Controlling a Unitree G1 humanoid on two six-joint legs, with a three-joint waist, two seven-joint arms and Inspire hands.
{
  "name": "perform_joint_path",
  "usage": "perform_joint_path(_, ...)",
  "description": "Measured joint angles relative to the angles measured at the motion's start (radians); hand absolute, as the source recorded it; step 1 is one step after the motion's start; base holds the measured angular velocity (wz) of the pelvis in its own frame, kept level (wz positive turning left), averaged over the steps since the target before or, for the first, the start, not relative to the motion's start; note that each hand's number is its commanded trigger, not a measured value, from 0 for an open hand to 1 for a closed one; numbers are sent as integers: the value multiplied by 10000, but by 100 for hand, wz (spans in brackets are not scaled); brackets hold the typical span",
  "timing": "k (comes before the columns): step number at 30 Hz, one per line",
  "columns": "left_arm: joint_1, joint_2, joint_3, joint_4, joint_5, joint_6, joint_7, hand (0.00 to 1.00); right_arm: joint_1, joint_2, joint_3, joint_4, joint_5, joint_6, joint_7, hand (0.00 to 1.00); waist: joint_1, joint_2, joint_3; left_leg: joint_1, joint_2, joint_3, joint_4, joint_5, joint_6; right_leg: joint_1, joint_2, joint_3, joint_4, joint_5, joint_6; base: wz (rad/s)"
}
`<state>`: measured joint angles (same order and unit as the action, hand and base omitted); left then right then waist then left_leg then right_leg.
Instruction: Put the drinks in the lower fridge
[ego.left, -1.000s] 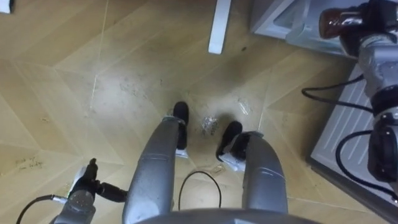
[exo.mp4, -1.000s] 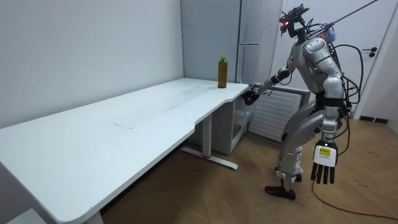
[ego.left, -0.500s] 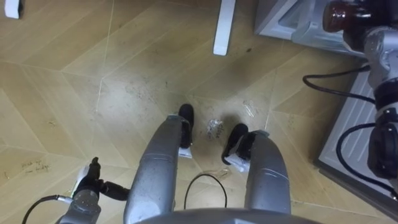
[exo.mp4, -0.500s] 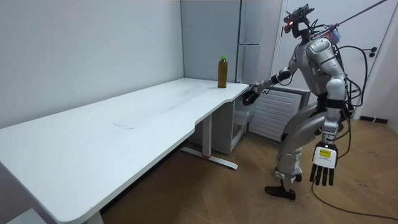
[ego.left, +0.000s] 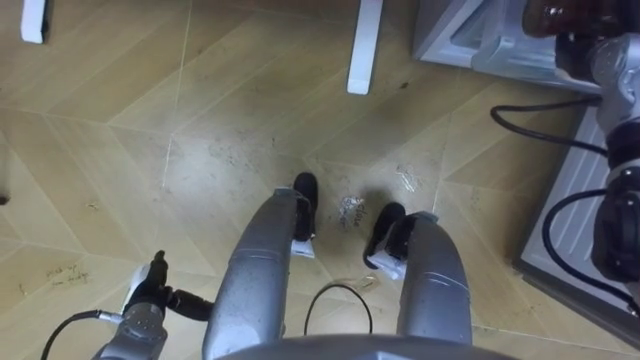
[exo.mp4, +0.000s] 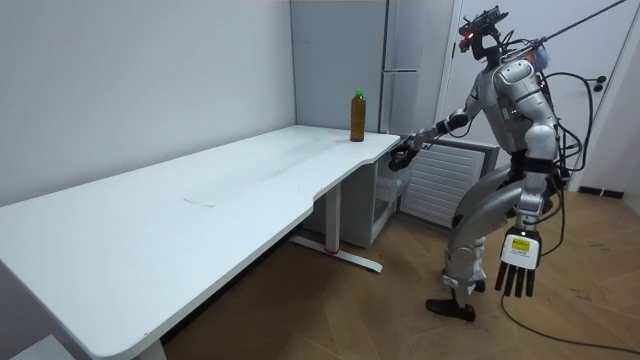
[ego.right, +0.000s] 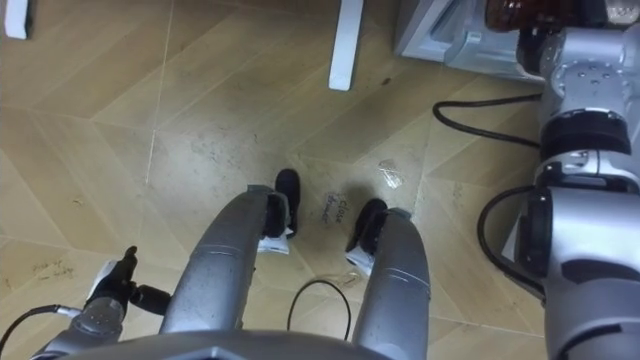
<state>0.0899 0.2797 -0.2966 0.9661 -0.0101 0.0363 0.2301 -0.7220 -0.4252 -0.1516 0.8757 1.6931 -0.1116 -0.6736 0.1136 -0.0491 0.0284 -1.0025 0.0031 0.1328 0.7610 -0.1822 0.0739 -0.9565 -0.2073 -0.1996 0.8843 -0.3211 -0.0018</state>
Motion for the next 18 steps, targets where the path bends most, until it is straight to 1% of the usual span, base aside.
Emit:
perform_joint_path(7, 1, -26, -20, -26, -1, 0, 0, 0, -10, 0, 0, -243, 68, -61, -363, 0, -1, 11, 7, 3, 3, -37, -5, 0, -1, 8, 5, -9, -13, -26, 46, 0)
perform_joint_path(14, 3, -26, -27, -35, -1, -3, 0, 0, -11, -23, 0, -246, 302, -112, -394, 0, 11, 17, 17, 20, 0, -36, -15, -1, 1, 22, 4, 6, -18, -27, 47, 0)
perform_joint_path(18, 7, -26, -43, -39, 4, -10, 0, 0, -7, -23, 0, -240, 304, -112, -326, 0, -20, 70, 78, 148, -6, -44, -53, -1, 0, 143, -16, -5, -29, -55, 64, 0)
